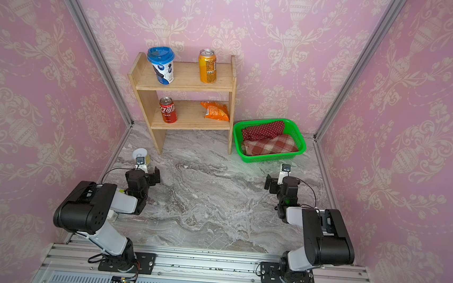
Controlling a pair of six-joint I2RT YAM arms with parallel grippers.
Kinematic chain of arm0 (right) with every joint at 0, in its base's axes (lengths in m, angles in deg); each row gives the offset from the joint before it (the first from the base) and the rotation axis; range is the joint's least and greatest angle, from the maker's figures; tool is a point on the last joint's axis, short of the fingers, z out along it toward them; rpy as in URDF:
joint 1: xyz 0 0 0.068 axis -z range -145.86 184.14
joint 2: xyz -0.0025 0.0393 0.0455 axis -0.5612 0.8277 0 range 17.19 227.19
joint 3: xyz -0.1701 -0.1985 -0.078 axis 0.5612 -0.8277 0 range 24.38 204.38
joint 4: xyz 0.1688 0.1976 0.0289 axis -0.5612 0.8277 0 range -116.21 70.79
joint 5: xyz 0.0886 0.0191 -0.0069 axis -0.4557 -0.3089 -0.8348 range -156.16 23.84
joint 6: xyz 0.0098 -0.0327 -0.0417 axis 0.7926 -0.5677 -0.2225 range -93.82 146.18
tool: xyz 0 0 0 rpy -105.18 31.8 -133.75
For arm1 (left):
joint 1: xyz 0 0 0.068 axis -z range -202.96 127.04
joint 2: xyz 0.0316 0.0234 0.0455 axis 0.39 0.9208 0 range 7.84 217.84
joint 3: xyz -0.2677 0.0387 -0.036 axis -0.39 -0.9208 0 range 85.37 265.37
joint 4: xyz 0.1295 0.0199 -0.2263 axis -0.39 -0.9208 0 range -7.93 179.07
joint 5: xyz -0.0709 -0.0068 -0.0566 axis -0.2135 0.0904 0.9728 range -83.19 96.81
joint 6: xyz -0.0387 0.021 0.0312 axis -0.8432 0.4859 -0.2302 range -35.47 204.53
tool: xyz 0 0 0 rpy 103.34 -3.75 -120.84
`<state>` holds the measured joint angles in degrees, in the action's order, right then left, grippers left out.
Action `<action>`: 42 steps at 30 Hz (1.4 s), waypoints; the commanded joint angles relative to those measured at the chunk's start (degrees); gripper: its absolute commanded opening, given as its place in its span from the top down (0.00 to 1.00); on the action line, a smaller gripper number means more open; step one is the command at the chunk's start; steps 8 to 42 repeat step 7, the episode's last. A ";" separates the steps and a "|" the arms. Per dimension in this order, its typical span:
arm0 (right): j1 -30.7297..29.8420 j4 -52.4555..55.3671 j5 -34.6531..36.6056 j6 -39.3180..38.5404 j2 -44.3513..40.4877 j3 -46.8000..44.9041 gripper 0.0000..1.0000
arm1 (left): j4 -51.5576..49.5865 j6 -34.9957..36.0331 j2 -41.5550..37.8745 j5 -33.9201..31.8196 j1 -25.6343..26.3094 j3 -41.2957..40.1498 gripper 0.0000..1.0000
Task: Roll up the skirts
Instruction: Reset both arms
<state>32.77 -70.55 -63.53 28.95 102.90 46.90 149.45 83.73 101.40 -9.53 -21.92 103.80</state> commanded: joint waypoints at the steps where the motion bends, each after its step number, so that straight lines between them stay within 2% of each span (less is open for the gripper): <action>1: 0.15 0.13 -2.20 -1.32 0.04 1.15 0.00 | 5.80 1.15 0.59 2.68 0.54 -1.98 0.01; 7: 0.38 0.05 -2.55 -1.32 0.04 1.12 0.00 | 1.63 0.91 0.34 1.72 0.54 0.07 0.01; 42: 0.38 0.05 -2.55 -1.32 0.04 1.12 0.00 | 1.63 0.91 0.34 1.72 0.54 0.07 0.01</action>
